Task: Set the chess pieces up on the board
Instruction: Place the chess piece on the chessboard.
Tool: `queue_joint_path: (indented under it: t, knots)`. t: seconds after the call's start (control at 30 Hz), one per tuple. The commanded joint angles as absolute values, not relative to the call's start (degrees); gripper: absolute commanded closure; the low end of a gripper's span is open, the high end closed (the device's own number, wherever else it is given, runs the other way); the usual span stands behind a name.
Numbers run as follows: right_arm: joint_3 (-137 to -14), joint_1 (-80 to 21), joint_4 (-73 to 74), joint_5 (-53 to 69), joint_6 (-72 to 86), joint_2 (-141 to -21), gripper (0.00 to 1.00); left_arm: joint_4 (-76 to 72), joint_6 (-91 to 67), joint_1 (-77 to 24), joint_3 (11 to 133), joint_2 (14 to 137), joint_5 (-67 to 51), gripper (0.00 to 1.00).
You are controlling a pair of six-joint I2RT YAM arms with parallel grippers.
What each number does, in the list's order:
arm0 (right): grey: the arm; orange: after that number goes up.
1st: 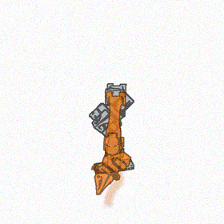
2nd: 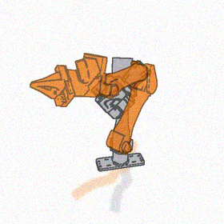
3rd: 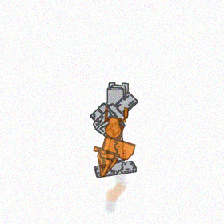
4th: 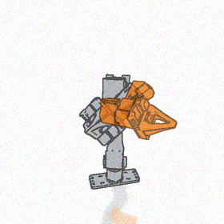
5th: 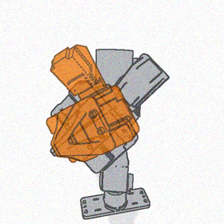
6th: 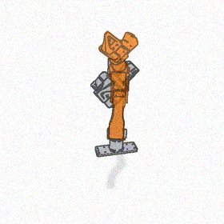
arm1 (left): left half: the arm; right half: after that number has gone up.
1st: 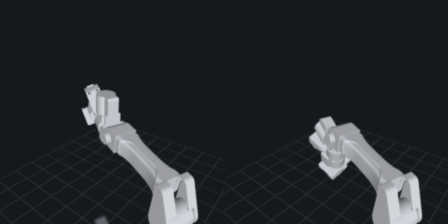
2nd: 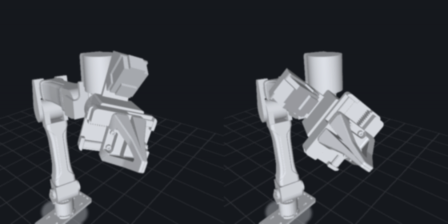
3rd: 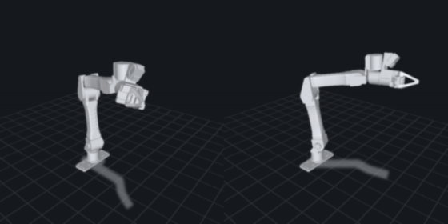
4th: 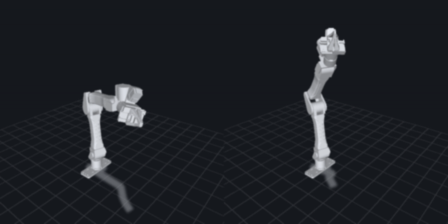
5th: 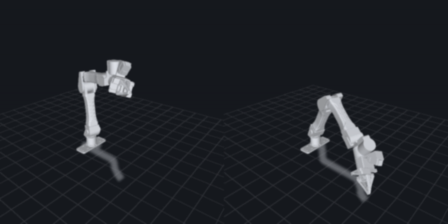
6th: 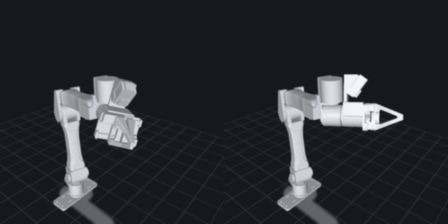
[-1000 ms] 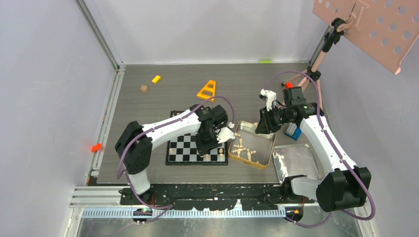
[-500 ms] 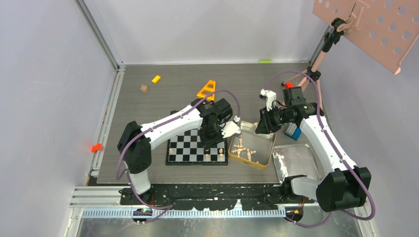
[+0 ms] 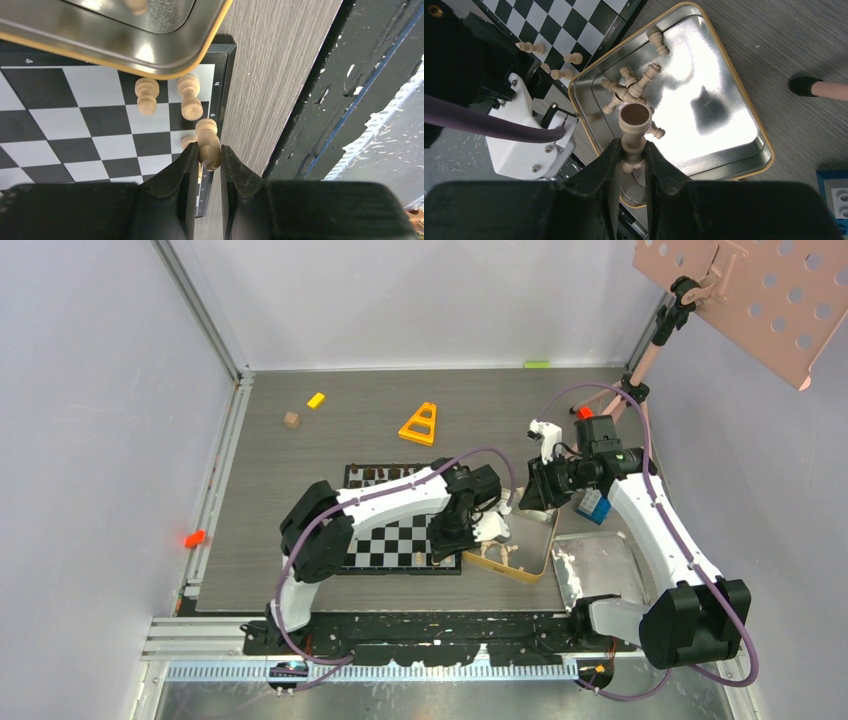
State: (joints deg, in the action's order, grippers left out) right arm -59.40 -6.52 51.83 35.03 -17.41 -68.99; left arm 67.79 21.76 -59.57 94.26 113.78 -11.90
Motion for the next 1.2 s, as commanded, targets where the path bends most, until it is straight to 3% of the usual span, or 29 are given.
queue_joint_path:
  t: [0.0, 0.77, 1.0, 1.17]
  knots:
    - [-59.3, -6.1, 50.4, 35.0, -17.6, -67.2, 0.99, 66.7, 22.7, -59.8, 95.1, 114.8, -12.4, 1.0]
    - [-59.3, -5.5, 50.6, 35.5, -18.0, -67.5, 0.99, 64.3, 23.5, -59.8, 91.9, 115.1, -8.9, 0.98]
    - [-59.2, -5.4, 50.8, 35.5, -18.0, -67.3, 0.99, 63.5, 23.1, -59.8, 91.7, 114.0, -8.3, 0.86]
    - [-59.1, -5.4, 51.1, 35.4, -18.2, -67.5, 0.99, 62.6, 23.0, -59.7, 91.6, 110.9, -7.0, 0.71]
